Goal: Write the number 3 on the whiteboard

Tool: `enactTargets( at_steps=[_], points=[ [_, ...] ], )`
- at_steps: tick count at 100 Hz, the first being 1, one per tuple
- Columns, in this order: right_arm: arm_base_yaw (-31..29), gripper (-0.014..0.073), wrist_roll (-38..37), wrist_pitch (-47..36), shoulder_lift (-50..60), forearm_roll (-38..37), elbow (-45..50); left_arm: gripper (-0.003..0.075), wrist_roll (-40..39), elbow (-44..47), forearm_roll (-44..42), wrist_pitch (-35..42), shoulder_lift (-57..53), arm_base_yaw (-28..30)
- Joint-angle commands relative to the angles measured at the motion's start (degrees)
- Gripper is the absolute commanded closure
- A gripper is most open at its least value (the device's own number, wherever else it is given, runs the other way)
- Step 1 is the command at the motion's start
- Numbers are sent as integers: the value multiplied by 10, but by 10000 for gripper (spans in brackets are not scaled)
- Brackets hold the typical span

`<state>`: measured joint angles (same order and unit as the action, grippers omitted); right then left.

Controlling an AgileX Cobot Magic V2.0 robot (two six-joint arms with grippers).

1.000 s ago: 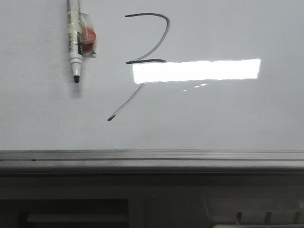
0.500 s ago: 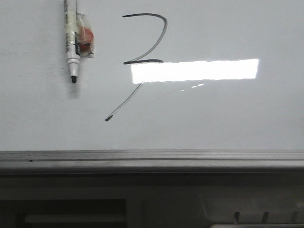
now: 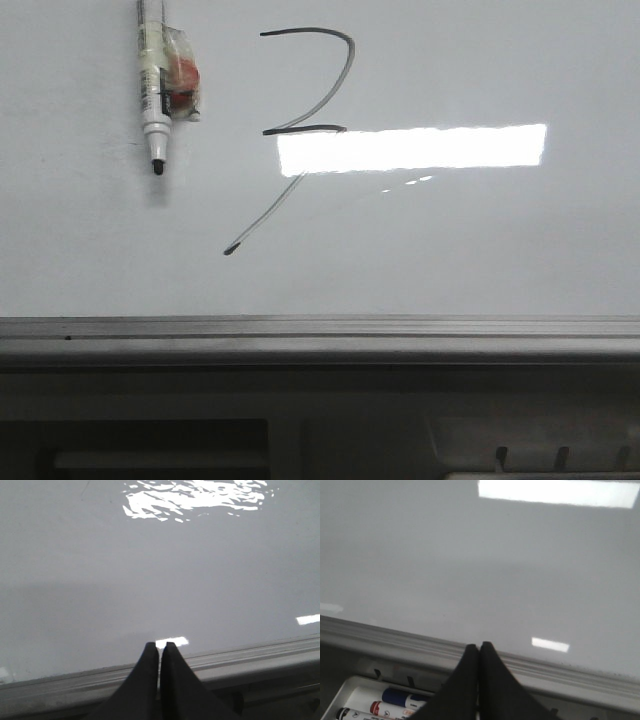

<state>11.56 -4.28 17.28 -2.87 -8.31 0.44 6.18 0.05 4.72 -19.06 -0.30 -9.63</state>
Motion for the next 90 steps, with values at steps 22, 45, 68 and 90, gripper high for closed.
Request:
enactTargets(
  at_steps=[22,45,68,90],
  points=[
    [-8,654,0,8,44,-16,18,741,-7,6,3,30,-13,0],
    [-8,654,0,7,44,-18,18,741,-7,6,3,30,-13,0],
    [-8,654,0,7,44,-18,18,741,-7,6,3,30,-13,0],
    [-8,654,0,7,44,-18,18,741,-7,6,3,30,-13,0]
  ],
)
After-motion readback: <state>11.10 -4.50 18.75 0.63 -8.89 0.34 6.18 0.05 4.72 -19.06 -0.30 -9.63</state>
